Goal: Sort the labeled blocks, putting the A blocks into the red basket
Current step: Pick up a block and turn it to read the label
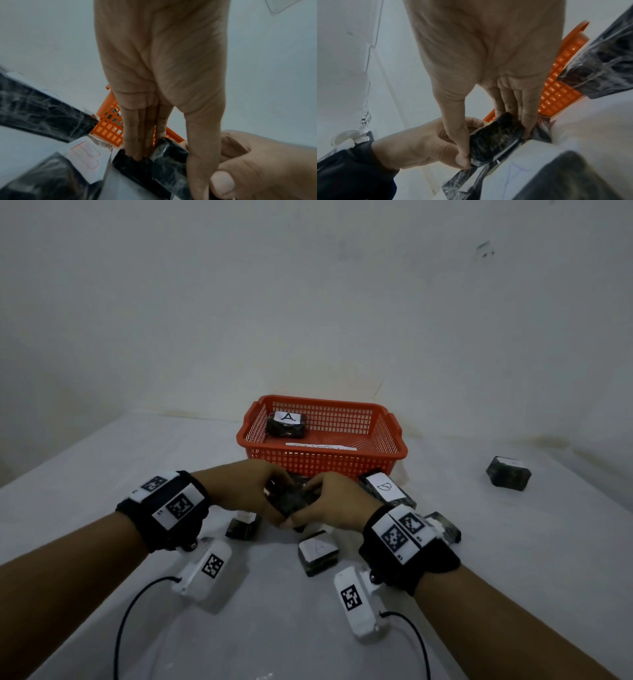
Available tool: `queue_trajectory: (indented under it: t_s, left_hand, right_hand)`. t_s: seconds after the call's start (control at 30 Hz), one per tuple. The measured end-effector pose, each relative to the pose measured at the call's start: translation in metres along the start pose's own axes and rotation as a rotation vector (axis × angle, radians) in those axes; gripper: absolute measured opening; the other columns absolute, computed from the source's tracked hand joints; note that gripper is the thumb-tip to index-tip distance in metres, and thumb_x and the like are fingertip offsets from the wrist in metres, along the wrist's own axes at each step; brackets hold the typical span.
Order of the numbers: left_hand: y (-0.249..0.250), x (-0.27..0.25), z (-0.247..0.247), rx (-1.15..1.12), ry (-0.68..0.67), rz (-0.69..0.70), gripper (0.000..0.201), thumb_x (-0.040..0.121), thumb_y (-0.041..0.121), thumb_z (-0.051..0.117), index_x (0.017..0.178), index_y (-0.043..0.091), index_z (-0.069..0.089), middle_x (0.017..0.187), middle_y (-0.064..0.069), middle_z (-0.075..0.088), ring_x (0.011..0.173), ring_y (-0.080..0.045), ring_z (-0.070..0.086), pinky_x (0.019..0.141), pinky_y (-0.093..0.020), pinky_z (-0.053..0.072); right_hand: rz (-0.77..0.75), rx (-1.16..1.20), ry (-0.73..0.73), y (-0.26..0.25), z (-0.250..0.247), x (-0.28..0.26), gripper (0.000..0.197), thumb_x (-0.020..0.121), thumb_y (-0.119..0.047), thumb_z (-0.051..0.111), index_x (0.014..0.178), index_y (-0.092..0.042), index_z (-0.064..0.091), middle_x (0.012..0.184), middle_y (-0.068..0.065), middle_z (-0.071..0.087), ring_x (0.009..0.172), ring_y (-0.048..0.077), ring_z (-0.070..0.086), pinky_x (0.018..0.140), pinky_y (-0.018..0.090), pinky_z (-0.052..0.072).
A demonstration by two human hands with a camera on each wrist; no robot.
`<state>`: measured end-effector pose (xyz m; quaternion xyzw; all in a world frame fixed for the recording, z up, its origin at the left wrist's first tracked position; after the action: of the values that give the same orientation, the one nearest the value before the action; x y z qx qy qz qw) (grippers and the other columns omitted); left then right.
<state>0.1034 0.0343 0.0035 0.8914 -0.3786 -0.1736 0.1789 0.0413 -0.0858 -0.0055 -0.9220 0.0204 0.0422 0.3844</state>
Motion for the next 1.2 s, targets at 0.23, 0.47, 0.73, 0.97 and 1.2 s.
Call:
queue_trajectory:
  t_s: [0.23,0.47,0.73,0.97,1.2]
  left_hand:
    - [-0.002,-0.003,-0.012,-0.457,0.134,0.046,0.049,0.08,0.029,0.085,0.125,0.034,0.066,0.118,0.012,0.074,0.111,-0.009,0.07,0.099,-0.043,0.058]
    - [0.007,-0.002,-0.013,-0.782,0.285,0.083,0.018,0.094,0.024,0.069,0.112,0.023,0.071,0.099,0.012,0.08,0.096,-0.002,0.075,0.067,-0.015,0.058]
    - [0.0,0.005,-0.009,-0.966,0.477,0.157,0.032,0.098,0.026,0.064,0.126,0.014,0.072,0.12,-0.004,0.076,0.116,-0.02,0.071,0.108,-0.048,0.051]
    - [-0.001,0.005,0.001,-1.038,0.471,0.184,0.035,0.092,0.027,0.068,0.124,0.015,0.073,0.121,-0.004,0.075,0.119,-0.02,0.07,0.11,-0.049,0.049]
    - [-0.003,0.009,0.0,-0.984,0.538,0.174,0.026,0.096,0.023,0.067,0.12,0.017,0.075,0.116,-0.001,0.077,0.114,-0.016,0.071,0.107,-0.05,0.052]
  right_hand:
    - [-0.105,0.262,0.075,0.007,-0.031,0.005,0.036,0.082,-0.023,0.086,0.116,-0.017,0.078,0.107,0.001,0.079,0.103,0.017,0.073,0.093,0.029,0.057]
    - [-0.15,0.599,0.133,0.015,-0.044,0.02,0.038,0.084,-0.022,0.086,0.118,-0.01,0.077,0.114,0.008,0.08,0.112,0.025,0.075,0.107,0.048,0.055]
    - [-0.165,0.67,0.115,0.013,-0.044,0.027,0.033,0.092,-0.006,0.074,0.124,0.001,0.072,0.121,0.019,0.076,0.116,0.031,0.073,0.11,0.048,0.053]
    - [-0.217,0.634,0.173,0.017,-0.044,0.022,0.032,0.09,-0.019,0.079,0.121,-0.01,0.076,0.117,0.01,0.079,0.114,0.026,0.074,0.11,0.05,0.052]
    - [-0.249,0.731,0.152,0.024,-0.044,0.017,0.032,0.089,-0.016,0.079,0.121,-0.011,0.077,0.12,0.012,0.078,0.117,0.028,0.073,0.112,0.051,0.051]
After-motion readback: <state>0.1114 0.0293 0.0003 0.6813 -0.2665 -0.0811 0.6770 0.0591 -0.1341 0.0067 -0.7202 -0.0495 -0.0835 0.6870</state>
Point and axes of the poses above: each hand's wrist, its own x-axis towards the middle knuckle, its own z-axis out of the palm, y = z × x, the point moved 8 cm from there along x, towards the middle knuckle
